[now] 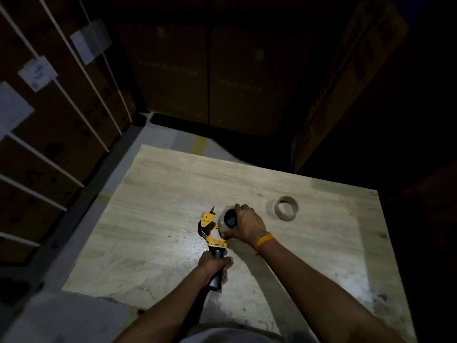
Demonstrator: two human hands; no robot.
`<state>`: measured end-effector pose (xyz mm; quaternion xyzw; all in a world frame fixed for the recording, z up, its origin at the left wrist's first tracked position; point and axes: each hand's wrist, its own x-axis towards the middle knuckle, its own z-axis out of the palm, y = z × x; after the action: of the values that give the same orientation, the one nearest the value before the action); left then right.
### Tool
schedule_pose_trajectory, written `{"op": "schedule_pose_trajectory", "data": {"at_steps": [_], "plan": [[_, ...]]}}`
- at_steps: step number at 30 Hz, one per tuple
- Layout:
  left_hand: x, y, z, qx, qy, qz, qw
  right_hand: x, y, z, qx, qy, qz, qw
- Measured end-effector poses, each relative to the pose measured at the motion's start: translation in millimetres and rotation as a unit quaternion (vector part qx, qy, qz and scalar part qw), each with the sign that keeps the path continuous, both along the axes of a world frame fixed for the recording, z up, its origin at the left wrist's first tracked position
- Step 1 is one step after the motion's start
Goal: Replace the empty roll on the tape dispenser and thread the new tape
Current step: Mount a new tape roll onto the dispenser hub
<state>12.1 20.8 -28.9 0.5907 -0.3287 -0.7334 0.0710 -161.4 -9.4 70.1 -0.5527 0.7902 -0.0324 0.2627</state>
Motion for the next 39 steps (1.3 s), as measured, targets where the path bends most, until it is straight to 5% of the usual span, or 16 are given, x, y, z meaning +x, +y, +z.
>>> {"op": "schedule_pose_trajectory", "data": {"at_steps": [11,18,27,39], "plan": [[0.7,-1.0,-16.7,-0.028,-0.029,-0.021,0.999,8.0,-8.2,-1.5,0.019,0.016,-0.011,1.000],[3.3,-1.9,-19.8,-0.023,-0.039,-0.033,0.998,12.1,-5.0,-18.1,0.034,-0.057,-0.077,0.995],[7.5,-3.0,-25.4,-0.018,-0.036,-0.046,0.998,13.6,-15.6,-15.1,0.081,-0.050,-0.052,0.994],[24.8,13.7,3.6,-0.022,0.008,-0.078,0.997,-0.5,5.2,-26.6,0.025,-0.071,-0.011,0.997]]}}
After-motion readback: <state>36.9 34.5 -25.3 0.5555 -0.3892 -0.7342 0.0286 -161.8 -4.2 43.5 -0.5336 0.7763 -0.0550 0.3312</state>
